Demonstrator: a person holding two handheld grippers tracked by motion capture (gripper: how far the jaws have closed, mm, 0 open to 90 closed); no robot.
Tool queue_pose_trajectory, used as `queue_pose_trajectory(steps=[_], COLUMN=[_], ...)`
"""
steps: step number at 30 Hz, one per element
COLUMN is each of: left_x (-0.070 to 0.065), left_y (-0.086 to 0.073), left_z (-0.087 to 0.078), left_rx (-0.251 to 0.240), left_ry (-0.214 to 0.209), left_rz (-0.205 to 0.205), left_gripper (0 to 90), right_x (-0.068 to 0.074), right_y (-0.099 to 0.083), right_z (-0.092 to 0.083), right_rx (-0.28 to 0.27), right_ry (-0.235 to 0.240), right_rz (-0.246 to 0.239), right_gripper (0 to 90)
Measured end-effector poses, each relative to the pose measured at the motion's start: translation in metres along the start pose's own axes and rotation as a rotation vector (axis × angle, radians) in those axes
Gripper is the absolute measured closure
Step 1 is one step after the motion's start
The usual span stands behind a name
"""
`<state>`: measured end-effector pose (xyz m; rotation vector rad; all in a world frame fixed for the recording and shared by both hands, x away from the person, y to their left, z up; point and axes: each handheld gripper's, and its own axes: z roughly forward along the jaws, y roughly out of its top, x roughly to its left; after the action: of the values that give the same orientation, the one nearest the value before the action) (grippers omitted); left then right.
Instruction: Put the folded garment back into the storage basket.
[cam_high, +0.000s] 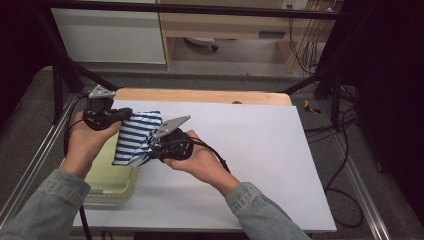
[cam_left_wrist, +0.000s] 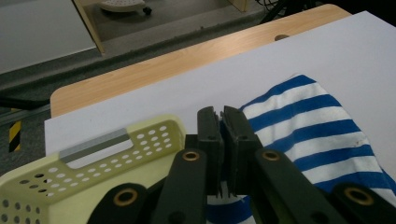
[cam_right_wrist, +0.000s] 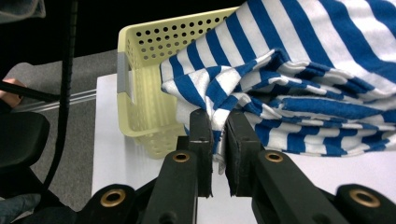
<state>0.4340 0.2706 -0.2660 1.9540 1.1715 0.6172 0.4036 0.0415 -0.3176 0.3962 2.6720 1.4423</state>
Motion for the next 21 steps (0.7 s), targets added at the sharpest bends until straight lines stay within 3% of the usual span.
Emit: queue_pose_trajectory(steps=[8, 13, 21], left_x=[0.000, 0.004, 0.015], left_y=[0.001, -0.002, -0.008], left_z=[-0.011, -0.013, -0.016], left_rx=[0.002, 0.010, 0.018], left_ry=[0.028, 0.048, 0.059], left_rz=[0.021, 0.033, 0.019], left_gripper=[85.6, 85.6, 85.5], right_x=[0.009, 0.010, 0.011], right_y=[0.003, 0.005, 0.009], right_z=[0.000, 0.003, 0.014], right_rx=[-0.024, -0.051, -0.069], right_ry=[-0.026, -0.015, -0.013], right_rz=[-0.022, -0.031, -0.031], right_gripper=[82.5, 82.5, 82.5])
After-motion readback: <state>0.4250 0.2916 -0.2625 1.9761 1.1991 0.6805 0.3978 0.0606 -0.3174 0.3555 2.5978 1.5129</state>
